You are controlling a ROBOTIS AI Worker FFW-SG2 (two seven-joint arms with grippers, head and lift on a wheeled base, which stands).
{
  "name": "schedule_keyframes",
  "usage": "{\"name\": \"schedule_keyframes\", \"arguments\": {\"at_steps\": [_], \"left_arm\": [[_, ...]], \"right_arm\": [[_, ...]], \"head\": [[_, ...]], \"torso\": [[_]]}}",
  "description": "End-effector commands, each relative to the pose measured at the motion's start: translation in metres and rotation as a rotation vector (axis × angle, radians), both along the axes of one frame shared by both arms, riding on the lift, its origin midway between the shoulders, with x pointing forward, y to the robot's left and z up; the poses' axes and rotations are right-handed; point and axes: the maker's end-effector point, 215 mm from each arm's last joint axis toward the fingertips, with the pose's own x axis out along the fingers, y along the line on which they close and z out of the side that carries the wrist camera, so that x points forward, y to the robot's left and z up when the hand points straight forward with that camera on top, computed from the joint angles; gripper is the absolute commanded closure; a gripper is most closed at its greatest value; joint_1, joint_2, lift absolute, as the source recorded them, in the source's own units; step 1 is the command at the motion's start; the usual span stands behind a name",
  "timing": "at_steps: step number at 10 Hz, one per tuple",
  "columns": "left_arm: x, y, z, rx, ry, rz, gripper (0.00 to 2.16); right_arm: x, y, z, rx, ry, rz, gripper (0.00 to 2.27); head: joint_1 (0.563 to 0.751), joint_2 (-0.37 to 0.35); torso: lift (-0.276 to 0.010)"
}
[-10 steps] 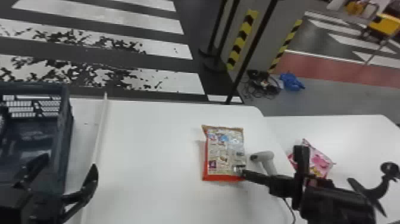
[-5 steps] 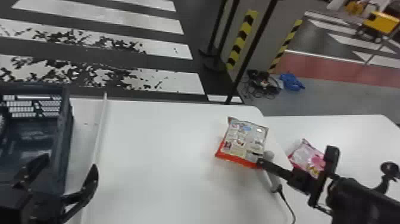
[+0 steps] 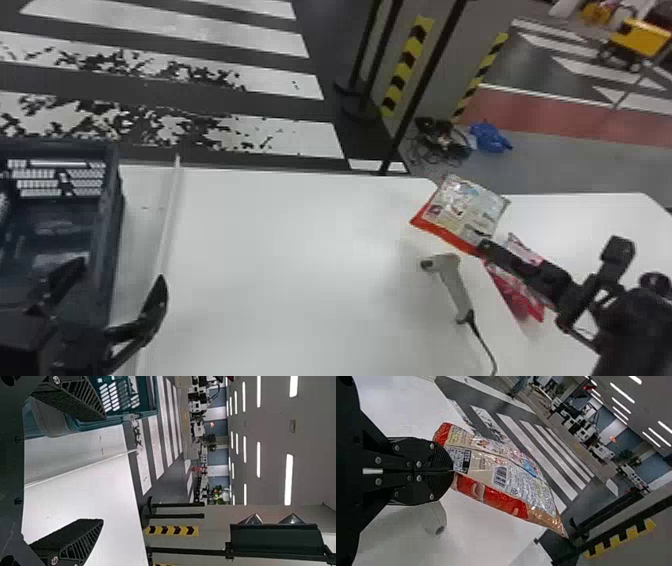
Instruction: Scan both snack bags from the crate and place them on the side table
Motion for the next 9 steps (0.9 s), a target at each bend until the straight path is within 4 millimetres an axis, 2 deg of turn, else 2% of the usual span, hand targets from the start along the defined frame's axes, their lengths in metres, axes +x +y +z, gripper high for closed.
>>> {"name": "schedule_keyframes", "arguments": {"at_steps": [1,4,8,9], "left_arm": [[0.001,-0.001,0.000,0.000,-0.001,-0.001,0.08],[0.001,-0.002,0.002,-0.001,-0.003,-0.004,0.08],[0.000,-0.001,0.005,0.004,-0.009,-0.008,0.08],[0.000,0.001,0.006,0.006,-0.012,-0.008,0.08]], "right_arm": [[-0.003,-0.030,0.002,-0.058,0.009,-0.066,2.24],[-0.011,-0.088,-0.017,-0.205,0.053,-0.232,2.24],[-0.014,-0.131,-0.026,-0.286,-0.024,-0.367,2.24],[-0.017,-0.139,-0.035,-0.288,-0.013,-0.397,2.24]], "head": [[0.695,-0.350],[0.695,-0.350],[0.695,-0.350],[0.695,-0.350]], "torso": [[-0.098],[-0.098],[-0.098],[-0.098]]}}
